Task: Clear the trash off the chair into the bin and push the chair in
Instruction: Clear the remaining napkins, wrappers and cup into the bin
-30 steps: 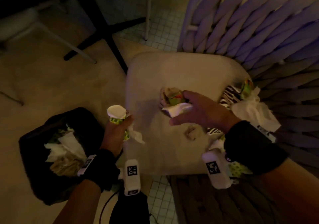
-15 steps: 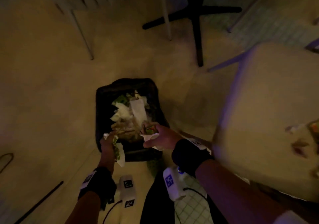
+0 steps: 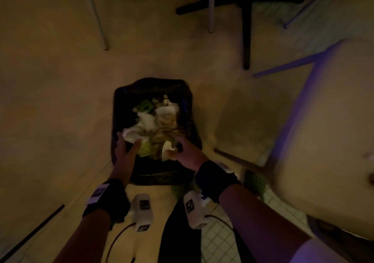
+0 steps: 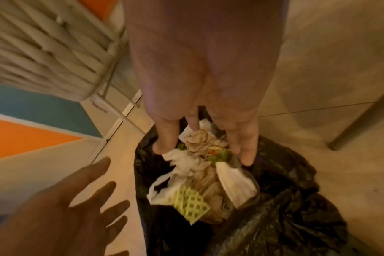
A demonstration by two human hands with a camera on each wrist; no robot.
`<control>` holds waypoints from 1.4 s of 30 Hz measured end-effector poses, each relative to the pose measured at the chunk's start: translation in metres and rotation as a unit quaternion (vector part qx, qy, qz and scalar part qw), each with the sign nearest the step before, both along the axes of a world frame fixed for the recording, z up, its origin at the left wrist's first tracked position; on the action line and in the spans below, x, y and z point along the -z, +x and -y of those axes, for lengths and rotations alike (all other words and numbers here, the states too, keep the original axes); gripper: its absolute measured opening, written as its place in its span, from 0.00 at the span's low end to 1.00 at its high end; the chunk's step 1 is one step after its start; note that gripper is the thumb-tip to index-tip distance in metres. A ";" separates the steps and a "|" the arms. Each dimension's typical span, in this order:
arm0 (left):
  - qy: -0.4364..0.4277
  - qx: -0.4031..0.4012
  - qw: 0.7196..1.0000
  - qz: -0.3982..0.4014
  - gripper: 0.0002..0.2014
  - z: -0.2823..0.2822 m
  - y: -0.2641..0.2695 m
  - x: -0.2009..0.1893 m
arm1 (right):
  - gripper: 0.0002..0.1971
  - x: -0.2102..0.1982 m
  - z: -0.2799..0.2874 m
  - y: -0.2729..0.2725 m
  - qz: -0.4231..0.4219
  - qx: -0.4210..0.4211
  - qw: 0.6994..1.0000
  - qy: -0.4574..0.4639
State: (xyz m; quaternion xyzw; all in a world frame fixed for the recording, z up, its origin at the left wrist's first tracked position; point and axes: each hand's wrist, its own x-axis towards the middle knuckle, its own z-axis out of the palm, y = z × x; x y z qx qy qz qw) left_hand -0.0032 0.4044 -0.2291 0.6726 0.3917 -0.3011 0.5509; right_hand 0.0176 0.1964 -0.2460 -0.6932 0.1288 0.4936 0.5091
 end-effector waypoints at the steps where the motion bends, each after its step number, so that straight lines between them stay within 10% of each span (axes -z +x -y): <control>1: -0.006 0.014 1.000 -0.007 0.42 0.009 0.001 -0.007 | 0.34 -0.006 0.013 -0.003 -0.009 0.000 1.000 -0.020; 8: 0.010 0.144 0.982 0.122 0.25 0.128 0.037 -0.054 | 0.15 -0.084 0.169 -0.012 0.004 0.150 0.989 0.008; 12: 0.111 0.330 0.913 0.213 0.21 0.240 0.061 -0.061 | 0.12 -0.133 0.305 -0.018 0.131 0.217 0.964 -0.076; 15: 0.023 0.414 0.879 0.237 0.23 0.342 0.063 -0.078 | 0.11 -0.166 0.405 -0.029 0.173 0.269 0.930 -0.183; 19: 0.059 0.565 0.750 0.339 0.30 0.470 0.041 -0.085 | 0.22 -0.161 0.508 -0.060 0.170 0.184 0.858 -0.449; 23: 0.126 0.679 0.672 0.267 0.39 0.553 0.001 -0.087 | 0.30 -0.142 0.544 -0.086 0.114 0.052 0.887 -0.445; 28: 0.263 0.717 0.593 0.254 0.33 0.575 -0.025 -0.076 | 0.11 -0.131 0.564 -0.090 0.148 0.006 0.905 -0.398; 36: 0.136 0.671 0.690 0.235 0.19 0.561 -0.015 -0.066 | 0.12 -0.156 0.569 -0.061 0.124 0.033 0.965 -0.229; 42: 0.062 0.535 0.804 0.252 0.18 0.549 0.005 -0.070 | 0.25 -0.123 0.525 -0.046 0.140 -0.068 0.942 -0.297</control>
